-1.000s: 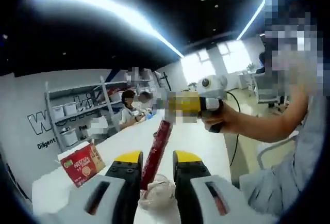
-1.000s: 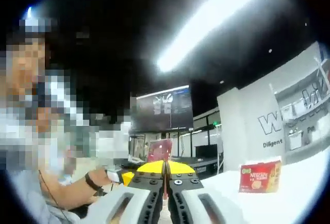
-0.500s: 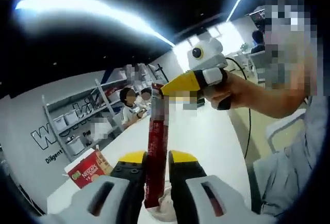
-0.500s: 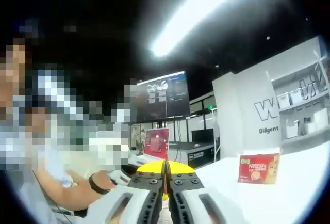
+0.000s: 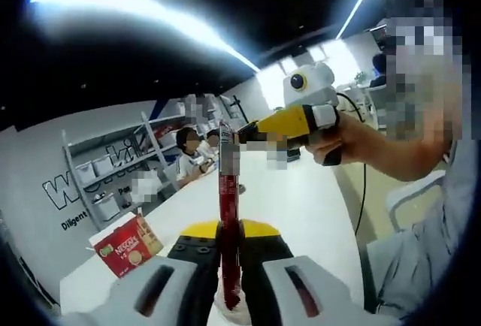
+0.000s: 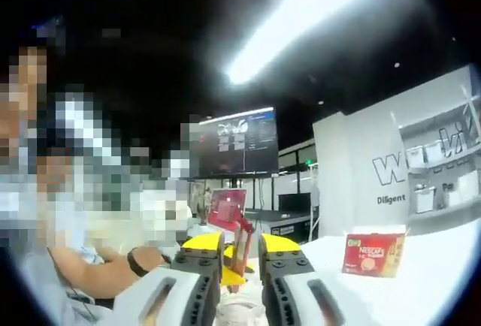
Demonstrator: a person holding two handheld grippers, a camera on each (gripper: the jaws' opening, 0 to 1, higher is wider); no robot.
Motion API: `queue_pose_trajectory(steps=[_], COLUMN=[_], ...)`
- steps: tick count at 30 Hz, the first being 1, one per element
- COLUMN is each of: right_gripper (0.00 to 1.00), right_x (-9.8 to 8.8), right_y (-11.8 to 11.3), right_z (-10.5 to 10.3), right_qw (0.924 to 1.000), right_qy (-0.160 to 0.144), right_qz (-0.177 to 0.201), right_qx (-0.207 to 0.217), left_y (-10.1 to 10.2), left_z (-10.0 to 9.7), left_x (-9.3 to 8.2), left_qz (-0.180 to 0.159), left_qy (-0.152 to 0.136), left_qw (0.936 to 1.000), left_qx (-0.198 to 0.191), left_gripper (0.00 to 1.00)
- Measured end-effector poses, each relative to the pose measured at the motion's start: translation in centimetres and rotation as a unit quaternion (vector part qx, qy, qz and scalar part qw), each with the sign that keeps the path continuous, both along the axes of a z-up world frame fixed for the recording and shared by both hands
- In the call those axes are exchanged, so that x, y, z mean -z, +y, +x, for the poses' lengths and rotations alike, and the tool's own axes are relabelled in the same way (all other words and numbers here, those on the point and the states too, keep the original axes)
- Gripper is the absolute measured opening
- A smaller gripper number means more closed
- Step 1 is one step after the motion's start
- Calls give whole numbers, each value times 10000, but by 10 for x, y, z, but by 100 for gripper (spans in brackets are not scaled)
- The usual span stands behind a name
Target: Tear open the coffee pouch, take out the coffee, and pour the coffee from the pouch into the cup
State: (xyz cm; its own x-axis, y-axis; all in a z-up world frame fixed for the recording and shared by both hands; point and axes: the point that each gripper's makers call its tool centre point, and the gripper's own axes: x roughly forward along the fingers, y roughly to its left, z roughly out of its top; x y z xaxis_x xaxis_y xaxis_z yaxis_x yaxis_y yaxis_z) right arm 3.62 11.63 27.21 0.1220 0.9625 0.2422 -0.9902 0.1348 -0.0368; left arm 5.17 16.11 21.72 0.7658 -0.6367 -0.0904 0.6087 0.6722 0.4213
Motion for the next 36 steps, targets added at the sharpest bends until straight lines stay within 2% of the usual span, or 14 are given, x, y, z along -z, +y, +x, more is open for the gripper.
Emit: queue_pose_trajectory(steps=[3, 6, 7, 8, 11, 15, 17, 19, 25, 32, 36], right_gripper=[32, 43, 47, 50, 59, 67, 71, 75, 78, 78, 68], right_x=[11, 29, 42, 45, 69, 83, 95, 103, 125, 133, 127], right_y=[-2, 4, 10, 12, 27, 43, 52, 58, 68, 73, 72], right_z=[10, 20, 23, 24, 29, 34, 32, 35, 38, 43, 55], right_qw=[9998, 9993, 9987, 9985, 9960, 9931, 9876, 9855, 9774, 9729, 9703], right_qy=[-67, 20, 128, 159, 407, 721, 1105, 1130, 1298, 1461, 1671], right_qz=[-47, -255, -422, -455, -769, -917, -1111, -1261, -1635, -1758, -1720], right_qx=[186, 270, 254, 248, 212, 154, -15, -66, -323, -340, -309], left_y=[3, 2, 2, 3, 4, 7, 8, 9, 6, 4, 1], left_z=[1, 1, 1, 2, 4, 9, 11, 12, 10, 12, 9], left_x=[-5, -7, -8, -8, -12, -19, -21, -21, -21, -21, -22], left_qz=[-84, -68, -58, -54, -162, -361, -407, -436, -431, -388, -349], left_qy=[-6, 24, 32, 39, 92, 181, 218, 248, 264, 267, 248], left_qw=[10000, 10000, 10000, 10000, 9998, 9992, 9989, 9987, 9987, 9989, 9990], left_qx=[-11, 23, 24, 27, 68, 63, 58, 31, 57, 84, 113], left_gripper=[9, 9, 8, 8, 7, 6, 6, 6, 6, 6, 6])
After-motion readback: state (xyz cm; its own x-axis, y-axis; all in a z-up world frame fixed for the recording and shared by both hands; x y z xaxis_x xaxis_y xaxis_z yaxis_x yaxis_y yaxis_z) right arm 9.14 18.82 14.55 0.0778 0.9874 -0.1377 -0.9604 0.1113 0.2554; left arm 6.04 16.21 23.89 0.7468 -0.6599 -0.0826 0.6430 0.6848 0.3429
